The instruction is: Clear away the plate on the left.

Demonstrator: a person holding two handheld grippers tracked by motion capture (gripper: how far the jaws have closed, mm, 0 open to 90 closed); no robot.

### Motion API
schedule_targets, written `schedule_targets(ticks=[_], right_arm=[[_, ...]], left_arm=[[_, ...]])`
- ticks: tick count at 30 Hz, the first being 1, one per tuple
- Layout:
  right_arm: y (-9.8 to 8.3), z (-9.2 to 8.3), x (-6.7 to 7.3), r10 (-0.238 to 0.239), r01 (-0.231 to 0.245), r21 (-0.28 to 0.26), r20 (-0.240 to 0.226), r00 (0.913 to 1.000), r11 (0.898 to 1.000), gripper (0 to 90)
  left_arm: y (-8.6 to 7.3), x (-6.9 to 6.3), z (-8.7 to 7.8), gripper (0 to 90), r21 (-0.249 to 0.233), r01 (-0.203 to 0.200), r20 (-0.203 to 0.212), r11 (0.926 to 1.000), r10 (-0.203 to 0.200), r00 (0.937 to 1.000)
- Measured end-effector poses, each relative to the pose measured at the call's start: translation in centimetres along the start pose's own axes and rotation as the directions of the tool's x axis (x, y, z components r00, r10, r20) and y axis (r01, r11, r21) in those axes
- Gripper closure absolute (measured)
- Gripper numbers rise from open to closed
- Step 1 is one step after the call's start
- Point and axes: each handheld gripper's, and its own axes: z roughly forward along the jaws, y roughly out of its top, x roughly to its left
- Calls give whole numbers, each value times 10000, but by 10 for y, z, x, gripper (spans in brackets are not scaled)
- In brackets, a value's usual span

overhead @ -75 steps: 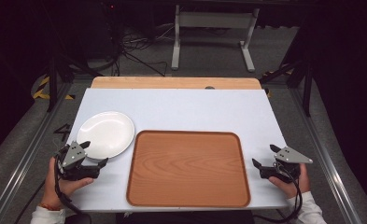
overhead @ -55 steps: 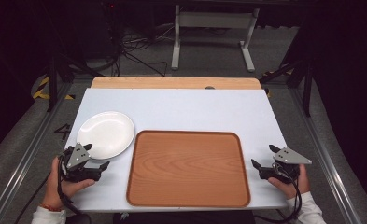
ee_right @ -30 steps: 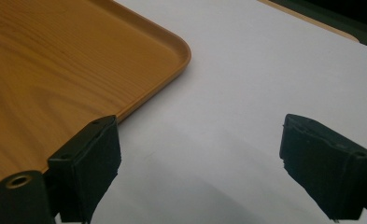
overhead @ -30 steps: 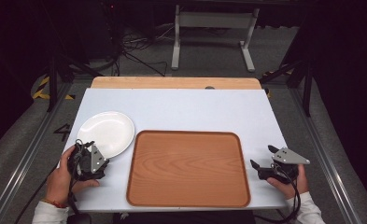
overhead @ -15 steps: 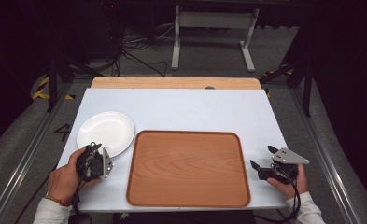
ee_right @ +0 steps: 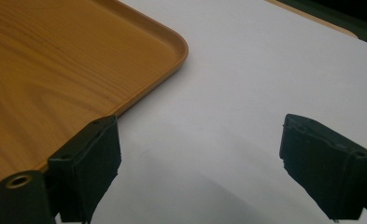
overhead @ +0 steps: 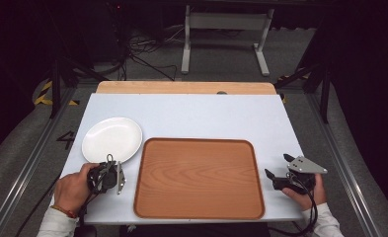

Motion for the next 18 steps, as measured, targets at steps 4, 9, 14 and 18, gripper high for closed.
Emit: schedule_targets(ticks=[4,9,14,18], right_arm=[[0,-2,-1,30,-30,-84,50,10000,10000,130],[-1,-3,-2,90,-90,-133,32,10000,9999,130],[0,-2,-2,158,-158,-148,2,9999,9998,130],[1,-3,-2,219,-219,-232,-20,9998,9995,130]], left_arm=[[2,2,-4,872,-185,0,-477,9998,-9,9989],[2,3,-5,875,-257,280,-503,9993,-293,9983],[1,5,-6,875,-446,453,-488,9980,-475,9977],[0,6,-8,874,-577,665,-583,9961,-699,9958]])
